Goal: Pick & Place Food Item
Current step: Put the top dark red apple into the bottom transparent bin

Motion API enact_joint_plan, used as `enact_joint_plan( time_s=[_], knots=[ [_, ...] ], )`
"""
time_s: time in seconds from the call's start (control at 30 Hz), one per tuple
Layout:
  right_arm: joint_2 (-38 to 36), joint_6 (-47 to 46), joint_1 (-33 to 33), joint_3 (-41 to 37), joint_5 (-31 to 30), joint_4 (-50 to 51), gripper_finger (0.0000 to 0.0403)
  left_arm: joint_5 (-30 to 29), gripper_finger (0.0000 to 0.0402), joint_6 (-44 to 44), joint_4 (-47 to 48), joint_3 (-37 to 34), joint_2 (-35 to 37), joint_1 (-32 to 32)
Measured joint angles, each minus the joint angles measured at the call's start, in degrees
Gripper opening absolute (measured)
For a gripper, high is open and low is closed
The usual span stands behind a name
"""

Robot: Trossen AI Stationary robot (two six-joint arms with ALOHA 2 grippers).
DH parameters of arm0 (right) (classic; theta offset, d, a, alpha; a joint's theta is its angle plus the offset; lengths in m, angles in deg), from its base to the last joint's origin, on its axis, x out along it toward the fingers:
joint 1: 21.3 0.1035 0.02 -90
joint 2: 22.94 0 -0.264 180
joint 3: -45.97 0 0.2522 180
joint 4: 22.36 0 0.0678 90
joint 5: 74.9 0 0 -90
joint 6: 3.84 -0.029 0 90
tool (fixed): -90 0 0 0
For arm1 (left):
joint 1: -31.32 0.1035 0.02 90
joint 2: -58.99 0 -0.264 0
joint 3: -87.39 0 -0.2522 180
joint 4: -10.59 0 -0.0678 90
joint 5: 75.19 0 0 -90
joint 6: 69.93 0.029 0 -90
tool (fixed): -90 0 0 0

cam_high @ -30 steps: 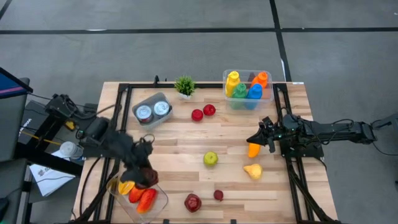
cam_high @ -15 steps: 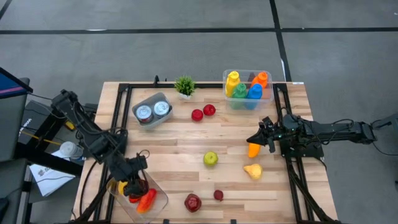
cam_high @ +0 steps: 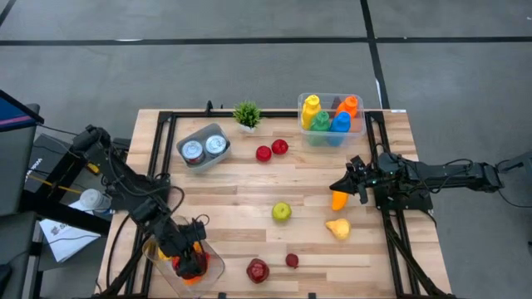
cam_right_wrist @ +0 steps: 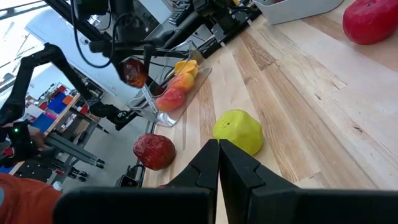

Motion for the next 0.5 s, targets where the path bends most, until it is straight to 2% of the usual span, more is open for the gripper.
enact_joint_plan(
  time_s=[0.33,0.5],
  knots=[
    [0.0,0.0,0.0,0.0,0.0,0.0,0.0006,4.2,0.0294,-2.5,-4.1,0.0,-8.0,0.0],
    [0.0,0.0,0.0,0.0,0.0,0.0,0.0006,4.1,0.0294,-2.6,-4.5,0.0,-9.4,0.5]
  ],
)
